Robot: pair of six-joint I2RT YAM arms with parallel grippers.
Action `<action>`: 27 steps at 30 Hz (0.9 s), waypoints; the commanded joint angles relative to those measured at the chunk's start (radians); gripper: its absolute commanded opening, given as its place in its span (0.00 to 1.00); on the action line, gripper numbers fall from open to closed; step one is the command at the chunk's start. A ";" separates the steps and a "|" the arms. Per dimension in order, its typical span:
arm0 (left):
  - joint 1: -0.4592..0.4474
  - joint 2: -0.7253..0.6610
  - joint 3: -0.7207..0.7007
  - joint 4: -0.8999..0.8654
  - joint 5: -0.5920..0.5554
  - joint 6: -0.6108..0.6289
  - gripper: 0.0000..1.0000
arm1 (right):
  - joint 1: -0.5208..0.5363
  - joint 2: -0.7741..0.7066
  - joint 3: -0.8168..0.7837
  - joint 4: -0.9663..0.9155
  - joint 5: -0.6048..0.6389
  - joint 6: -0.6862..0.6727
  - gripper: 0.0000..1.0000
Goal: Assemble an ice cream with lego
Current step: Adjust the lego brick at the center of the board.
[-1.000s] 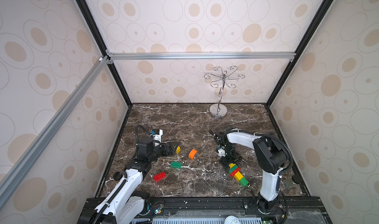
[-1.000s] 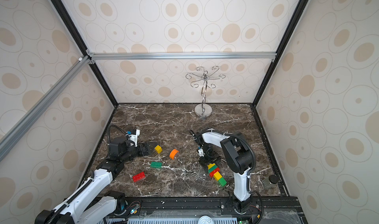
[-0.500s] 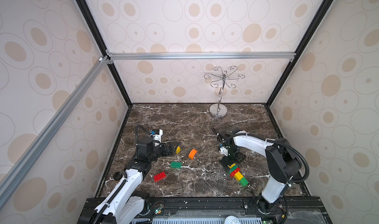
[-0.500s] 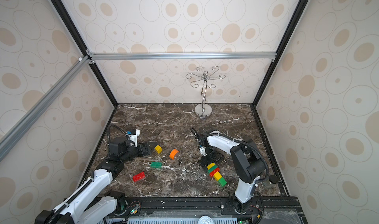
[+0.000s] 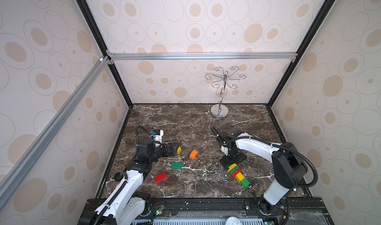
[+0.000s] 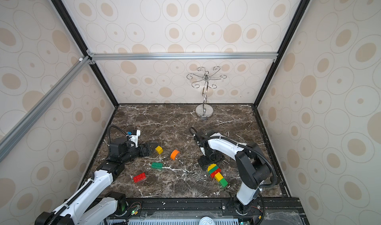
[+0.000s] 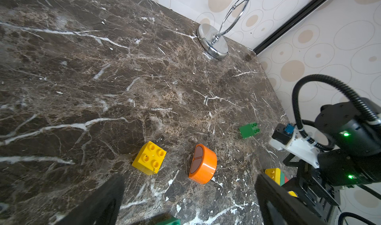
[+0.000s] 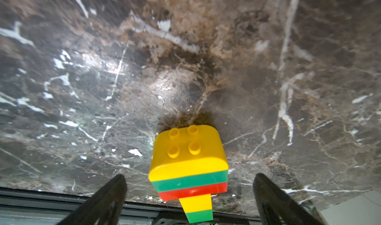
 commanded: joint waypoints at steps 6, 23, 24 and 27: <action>0.007 -0.007 0.016 0.014 0.017 0.006 1.00 | 0.016 -0.103 -0.113 0.027 0.035 0.182 0.99; 0.007 -0.018 0.015 0.016 0.015 0.004 1.00 | 0.034 -0.168 -0.227 0.126 0.036 0.262 0.98; 0.007 -0.017 0.015 0.015 0.015 0.004 1.00 | 0.037 -0.164 -0.227 0.123 0.048 0.268 0.98; 0.007 -0.015 0.015 0.015 0.015 0.002 1.00 | 0.039 -0.158 -0.227 0.123 0.072 0.280 0.98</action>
